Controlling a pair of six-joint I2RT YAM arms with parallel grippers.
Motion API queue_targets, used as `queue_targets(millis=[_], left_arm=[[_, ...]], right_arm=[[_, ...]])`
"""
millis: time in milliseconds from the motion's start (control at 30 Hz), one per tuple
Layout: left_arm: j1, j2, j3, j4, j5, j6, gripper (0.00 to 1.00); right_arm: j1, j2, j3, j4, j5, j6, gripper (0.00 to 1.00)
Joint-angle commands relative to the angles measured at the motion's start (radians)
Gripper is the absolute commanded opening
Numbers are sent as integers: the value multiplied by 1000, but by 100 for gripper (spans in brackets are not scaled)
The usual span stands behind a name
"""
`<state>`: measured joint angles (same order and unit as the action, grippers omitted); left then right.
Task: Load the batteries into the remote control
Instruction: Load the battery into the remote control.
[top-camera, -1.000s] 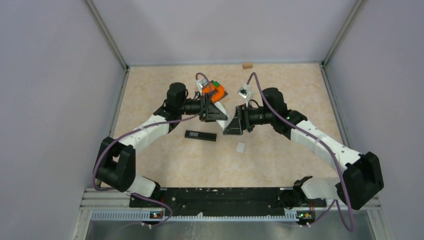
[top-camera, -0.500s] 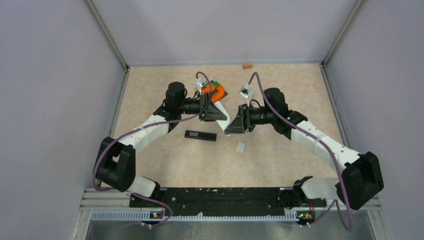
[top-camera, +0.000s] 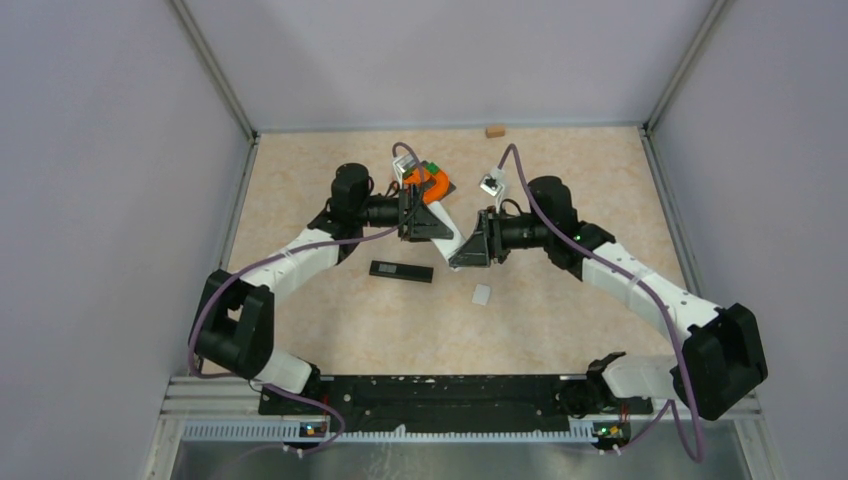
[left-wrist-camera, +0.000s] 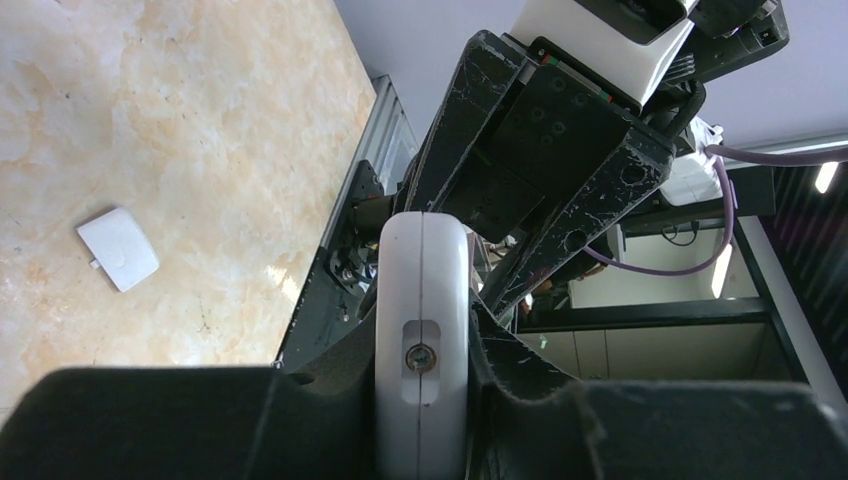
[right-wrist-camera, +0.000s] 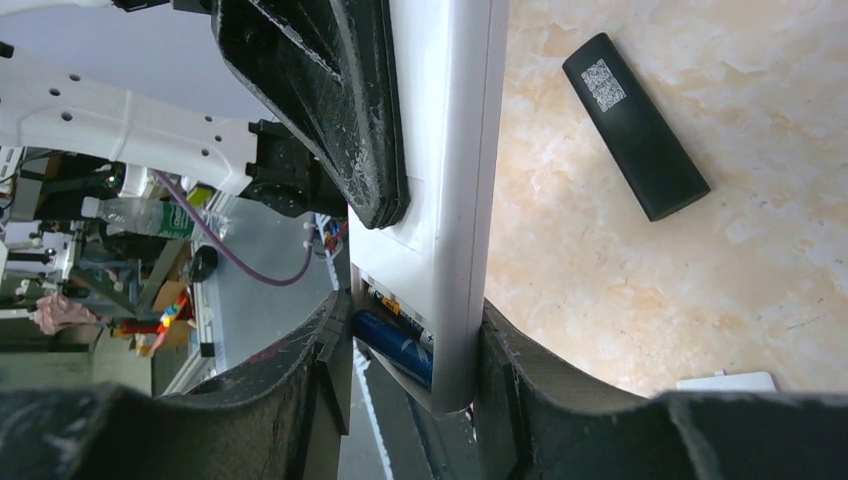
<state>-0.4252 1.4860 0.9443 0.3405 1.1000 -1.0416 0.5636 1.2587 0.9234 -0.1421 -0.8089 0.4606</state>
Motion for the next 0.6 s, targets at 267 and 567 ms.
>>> queue_targets(millis=[267,567], left_arm=[[0,3,20,77,39,-122,0],[11,-17,-24,181,79,-166,0]], right_arm=[[-16,50,53,60,-188,-98,18],[-56,21,19,127,-185,-36,15]])
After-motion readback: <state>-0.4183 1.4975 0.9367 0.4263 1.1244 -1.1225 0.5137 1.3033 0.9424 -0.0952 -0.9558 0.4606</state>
